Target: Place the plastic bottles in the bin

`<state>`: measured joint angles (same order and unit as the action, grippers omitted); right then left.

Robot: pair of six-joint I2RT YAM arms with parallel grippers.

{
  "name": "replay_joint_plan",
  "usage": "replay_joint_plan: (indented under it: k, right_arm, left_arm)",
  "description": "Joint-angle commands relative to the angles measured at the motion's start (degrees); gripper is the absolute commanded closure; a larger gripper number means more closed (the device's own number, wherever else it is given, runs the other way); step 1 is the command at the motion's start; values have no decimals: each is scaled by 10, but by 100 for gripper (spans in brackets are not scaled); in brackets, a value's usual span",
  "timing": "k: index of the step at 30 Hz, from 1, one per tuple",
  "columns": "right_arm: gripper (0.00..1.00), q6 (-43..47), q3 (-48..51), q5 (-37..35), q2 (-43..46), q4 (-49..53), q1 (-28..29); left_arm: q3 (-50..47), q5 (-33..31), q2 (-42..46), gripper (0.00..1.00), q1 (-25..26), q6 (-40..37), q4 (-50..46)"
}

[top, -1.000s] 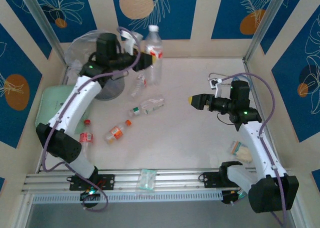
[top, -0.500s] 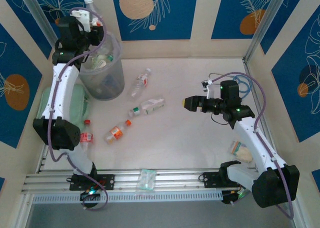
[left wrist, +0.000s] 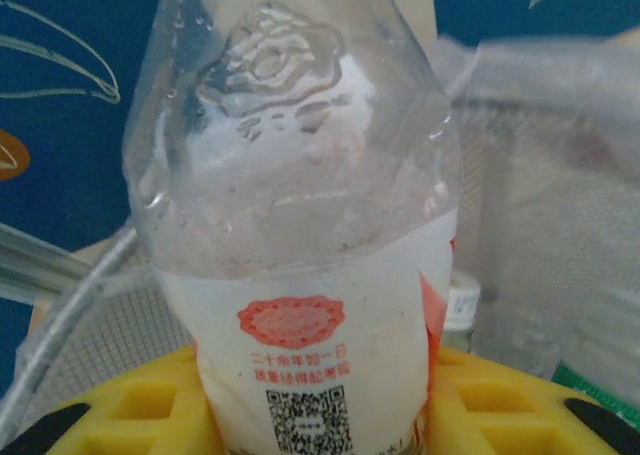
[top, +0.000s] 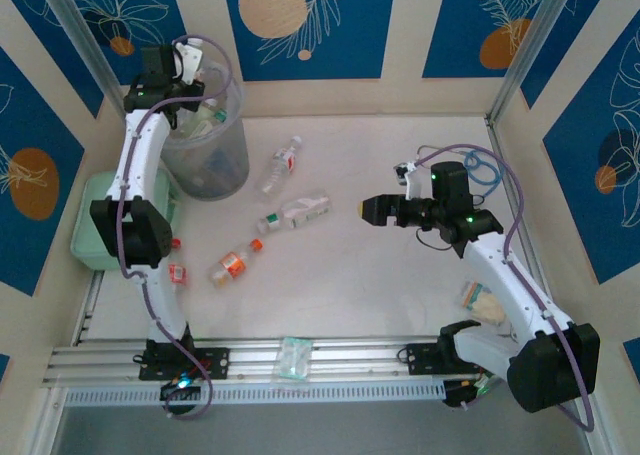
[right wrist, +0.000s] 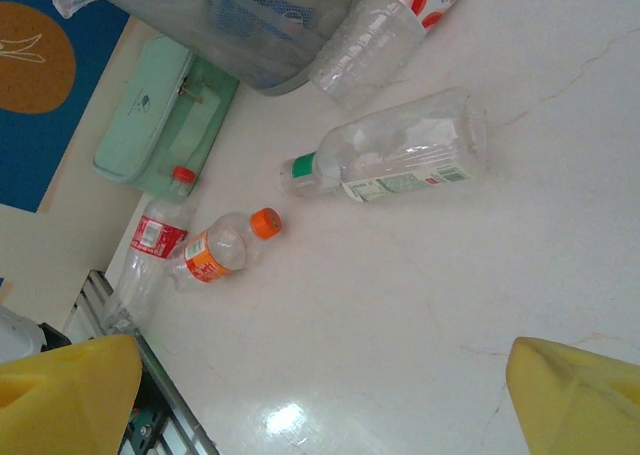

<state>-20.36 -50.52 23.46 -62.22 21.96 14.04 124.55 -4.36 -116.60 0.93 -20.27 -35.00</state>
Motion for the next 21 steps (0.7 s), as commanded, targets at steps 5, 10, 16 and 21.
replay_joint_plan:
  k: [5, 10, 16, 21]
  right_arm:
    - [6, 10, -12, -3, -10, 1, 5]
    - [6, 10, -15, -4, -19, 6, 9]
    - [6, 7, -14, -5, -23, 4, 12]
    - [6, 9, -15, -7, -26, 7, 14]
  left_arm:
    - [-12, -40, 9, 30, -1, -43, -57]
    - [-11, -1, 33, 8, -1, -19, -54]
    - [25, 33, 41, 7, -4, 12, -74]
    - [31, 113, 46, 21, -28, 107, -44]
